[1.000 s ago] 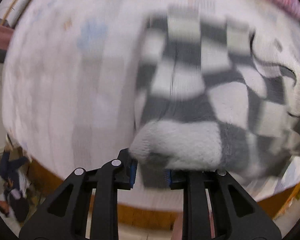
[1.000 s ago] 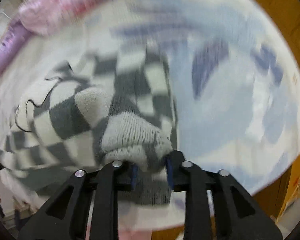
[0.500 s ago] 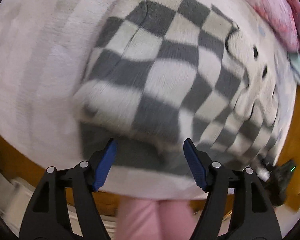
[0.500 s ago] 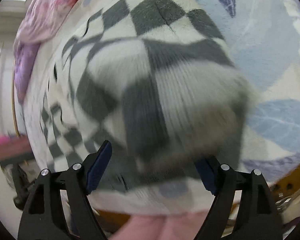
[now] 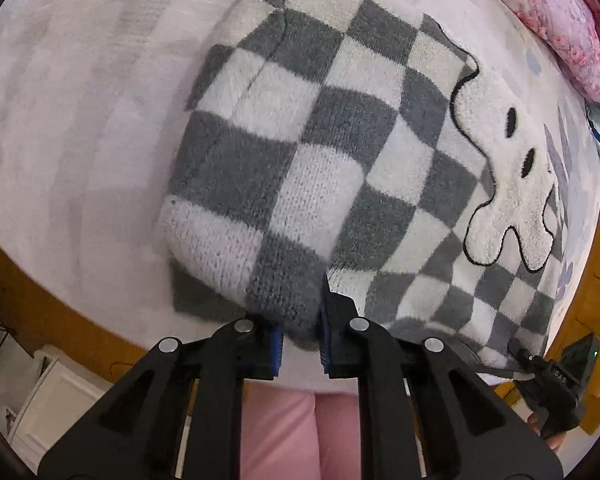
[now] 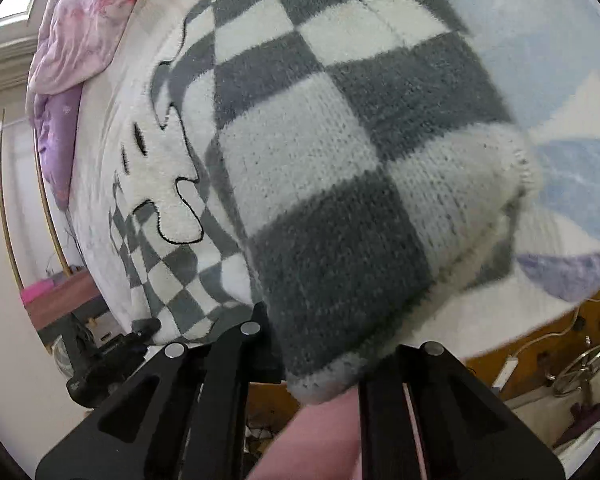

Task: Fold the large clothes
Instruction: 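Lay the folded hem down and open both grippers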

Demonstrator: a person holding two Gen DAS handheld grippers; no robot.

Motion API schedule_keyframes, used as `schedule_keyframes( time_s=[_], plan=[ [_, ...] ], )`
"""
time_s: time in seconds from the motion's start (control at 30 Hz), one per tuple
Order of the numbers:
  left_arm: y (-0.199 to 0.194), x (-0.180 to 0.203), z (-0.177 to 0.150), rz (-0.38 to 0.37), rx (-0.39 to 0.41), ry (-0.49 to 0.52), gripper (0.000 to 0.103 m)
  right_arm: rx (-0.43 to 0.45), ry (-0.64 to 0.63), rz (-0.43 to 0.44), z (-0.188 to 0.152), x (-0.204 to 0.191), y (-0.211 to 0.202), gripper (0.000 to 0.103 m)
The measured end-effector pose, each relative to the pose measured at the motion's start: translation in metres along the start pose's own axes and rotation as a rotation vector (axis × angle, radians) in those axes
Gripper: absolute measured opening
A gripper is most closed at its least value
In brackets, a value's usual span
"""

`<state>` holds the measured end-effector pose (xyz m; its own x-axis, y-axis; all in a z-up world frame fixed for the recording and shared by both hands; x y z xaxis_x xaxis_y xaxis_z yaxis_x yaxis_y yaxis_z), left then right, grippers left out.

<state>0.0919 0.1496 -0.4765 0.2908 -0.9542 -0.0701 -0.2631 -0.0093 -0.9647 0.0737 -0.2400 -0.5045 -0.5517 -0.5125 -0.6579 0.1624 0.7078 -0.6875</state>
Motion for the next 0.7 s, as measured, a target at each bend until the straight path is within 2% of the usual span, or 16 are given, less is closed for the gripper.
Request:
schedule_keyframes(
  time_s=[0.03,0.1,0.17,0.23,0.3,0.33,0.37,0.4,0.43,0.5,0.57,0.6,0.63,0.7],
  plan=[
    [-0.001,-0.001,-0.003,0.016,-0.008,0.010,0.013,-0.010,0.004,-0.011,-0.001,0.001,-0.003,0.010],
    [0.005,-0.002,-0.006,0.064,-0.019,0.045,0.014,-0.052,-0.038,-0.121,-0.001,0.007,0.000,0.011],
    [0.025,0.001,-0.007,0.133,-0.027,0.102,0.015,-0.092,-0.060,-0.219,0.006,0.025,0.022,0.015],
    [0.069,0.012,-0.001,0.225,-0.037,0.163,0.019,-0.111,-0.043,-0.276,0.017,0.052,0.054,0.026],
    [0.086,0.020,0.002,0.307,-0.061,0.213,0.023,-0.149,-0.018,-0.299,0.019,0.064,0.072,0.034],
    [0.076,0.027,0.003,0.340,-0.061,0.241,0.023,-0.146,-0.017,-0.300,0.018,0.057,0.068,0.039],
    [0.066,0.031,0.002,0.339,-0.049,0.260,0.026,-0.150,-0.053,-0.310,0.014,0.046,0.059,0.043],
    [0.049,0.034,-0.002,0.350,-0.021,0.298,0.035,-0.155,-0.096,-0.325,0.010,0.037,0.050,0.054],
    [0.035,0.034,-0.008,0.369,-0.002,0.327,0.040,-0.158,-0.141,-0.343,0.006,0.029,0.039,0.058],
    [0.016,0.028,-0.016,0.406,0.021,0.345,0.058,-0.140,-0.213,-0.371,0.000,0.016,0.011,0.058],
    [-0.002,0.017,-0.020,0.466,0.056,0.342,0.058,-0.088,-0.230,-0.389,0.001,0.009,-0.017,0.058],
    [-0.009,0.012,-0.019,0.476,0.068,0.327,0.057,-0.064,-0.235,-0.391,0.002,0.006,-0.025,0.054],
    [-0.015,0.009,-0.018,0.470,0.075,0.301,0.055,-0.044,-0.242,-0.394,0.004,0.004,-0.032,0.041],
    [-0.028,0.006,-0.006,0.409,0.093,0.227,0.021,0.003,-0.266,-0.403,0.014,-0.004,-0.040,0.027]
  ],
)
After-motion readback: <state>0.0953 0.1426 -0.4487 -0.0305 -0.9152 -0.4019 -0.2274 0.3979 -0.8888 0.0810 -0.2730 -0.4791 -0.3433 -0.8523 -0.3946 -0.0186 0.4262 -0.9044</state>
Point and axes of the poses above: each gripper's, at about its wrist camera, not at the fingertips, and y roughly the way its jaws point, x to its right, z to its top, the point moved 6 cm from there along y, roughly the way its jaws point, and after that the axes turned 15 degrees about z, right-handed, at the moved point
